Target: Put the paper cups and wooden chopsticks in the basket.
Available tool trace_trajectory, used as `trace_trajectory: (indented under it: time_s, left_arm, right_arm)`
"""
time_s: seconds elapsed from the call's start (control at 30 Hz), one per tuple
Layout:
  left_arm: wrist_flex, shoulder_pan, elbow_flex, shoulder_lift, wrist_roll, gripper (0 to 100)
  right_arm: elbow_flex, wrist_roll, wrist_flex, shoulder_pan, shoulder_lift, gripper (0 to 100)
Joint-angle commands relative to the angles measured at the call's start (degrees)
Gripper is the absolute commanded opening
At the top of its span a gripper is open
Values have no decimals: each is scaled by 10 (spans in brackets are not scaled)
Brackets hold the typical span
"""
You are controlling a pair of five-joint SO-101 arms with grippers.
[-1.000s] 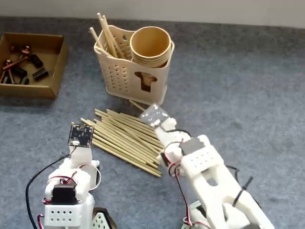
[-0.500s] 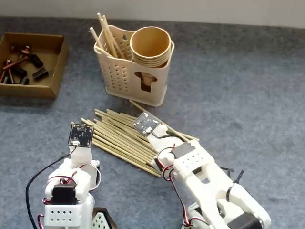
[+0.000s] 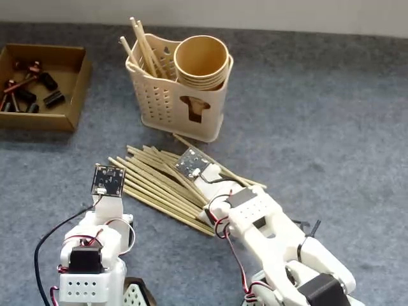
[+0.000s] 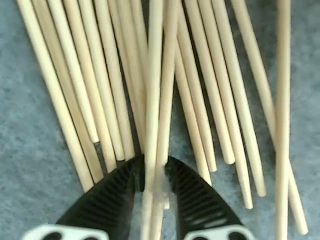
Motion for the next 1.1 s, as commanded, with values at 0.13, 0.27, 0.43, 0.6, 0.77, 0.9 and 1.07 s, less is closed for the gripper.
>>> trace_trajectory:
  time_s: [0.13, 0.27, 0.43, 0.6, 0.77, 0.9, 1.07]
  left_arm:
    - [4, 3, 11, -2, -2, 6]
    - [4, 3, 11, -2, -2, 6]
    - [4, 3, 11, -2, -2, 6]
    - [4, 3, 11, -2, -2, 6]
    - [4, 3, 11, -2, -2, 6]
    - [4, 3, 11, -2, -2, 6]
    - [4, 3, 11, -2, -2, 6]
  right_arm:
    - [-30, 7, 90, 10, -87, 5]
    - [-26, 10, 121, 19, -114, 6]
    - [-29, 6, 175, 18, -115, 80]
    - [-29, 6, 181, 17, -116, 117]
    - [-90, 6, 175, 15, -111, 119]
    - [-145, -18, 175, -9, -60, 119]
    - [-211, -22, 177, -56, 50, 116]
